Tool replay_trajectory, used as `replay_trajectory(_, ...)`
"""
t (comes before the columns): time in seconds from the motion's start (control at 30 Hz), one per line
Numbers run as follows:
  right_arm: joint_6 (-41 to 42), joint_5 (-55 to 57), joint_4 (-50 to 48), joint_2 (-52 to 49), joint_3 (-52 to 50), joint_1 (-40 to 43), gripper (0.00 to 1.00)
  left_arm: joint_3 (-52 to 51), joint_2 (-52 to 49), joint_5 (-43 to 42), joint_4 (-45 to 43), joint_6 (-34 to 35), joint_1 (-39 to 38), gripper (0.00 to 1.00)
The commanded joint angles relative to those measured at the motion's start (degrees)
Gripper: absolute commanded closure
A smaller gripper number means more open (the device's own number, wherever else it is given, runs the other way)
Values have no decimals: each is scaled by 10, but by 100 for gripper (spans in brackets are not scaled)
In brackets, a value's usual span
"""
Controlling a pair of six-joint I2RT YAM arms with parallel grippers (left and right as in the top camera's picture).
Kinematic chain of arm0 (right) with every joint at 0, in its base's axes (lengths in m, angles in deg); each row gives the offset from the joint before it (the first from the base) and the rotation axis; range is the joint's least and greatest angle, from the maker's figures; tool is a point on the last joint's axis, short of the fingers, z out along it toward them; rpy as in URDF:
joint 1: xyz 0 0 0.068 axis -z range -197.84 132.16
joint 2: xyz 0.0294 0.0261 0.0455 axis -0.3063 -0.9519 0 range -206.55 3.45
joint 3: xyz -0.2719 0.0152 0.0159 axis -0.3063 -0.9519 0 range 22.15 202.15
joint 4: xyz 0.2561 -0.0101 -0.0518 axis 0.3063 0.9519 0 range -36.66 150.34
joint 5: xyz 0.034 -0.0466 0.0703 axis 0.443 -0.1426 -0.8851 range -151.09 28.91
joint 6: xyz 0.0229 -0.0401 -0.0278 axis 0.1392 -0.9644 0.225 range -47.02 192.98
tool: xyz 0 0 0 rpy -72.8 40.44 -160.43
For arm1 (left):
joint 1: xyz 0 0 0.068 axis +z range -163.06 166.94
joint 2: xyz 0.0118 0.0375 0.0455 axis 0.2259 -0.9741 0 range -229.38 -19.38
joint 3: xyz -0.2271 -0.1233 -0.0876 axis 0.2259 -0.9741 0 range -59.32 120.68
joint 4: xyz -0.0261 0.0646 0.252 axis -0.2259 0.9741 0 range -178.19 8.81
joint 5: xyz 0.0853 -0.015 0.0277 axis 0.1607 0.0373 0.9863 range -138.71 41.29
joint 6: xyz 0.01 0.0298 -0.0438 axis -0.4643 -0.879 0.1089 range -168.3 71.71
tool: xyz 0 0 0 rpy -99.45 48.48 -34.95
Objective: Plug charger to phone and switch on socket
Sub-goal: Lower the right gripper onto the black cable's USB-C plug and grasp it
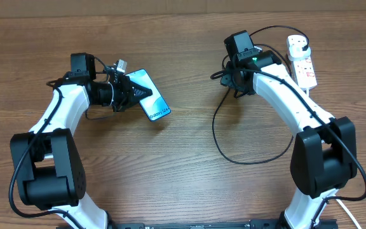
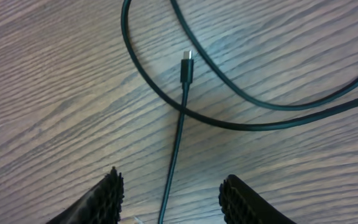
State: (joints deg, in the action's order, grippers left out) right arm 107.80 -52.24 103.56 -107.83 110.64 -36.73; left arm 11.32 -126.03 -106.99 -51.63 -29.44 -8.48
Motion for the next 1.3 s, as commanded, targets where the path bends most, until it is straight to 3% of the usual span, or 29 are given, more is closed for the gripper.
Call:
replay_trajectory(0.0,-6,-44,9,-15,-1,3,55,2,-1,-15,-7,-17,-1,96)
replay_trajectory(0.23,-6,-47,37,-48,-1,3,60,2,-1,-15,-6,-17,-1,96)
replay_trajectory(0.6,-6,23,-60,-85,-1,9,67,2,-1,-17,-6,-14,-1,96)
replay_trajectory(1.03,-8,30,-132,-87,-1,55,67,2,-1,-17,-8,-8,-1,96)
replay_trajectory(1.27,-8,-30,-133,-99,-2,52,67,2,-1,-17,-9,-8,-1,96)
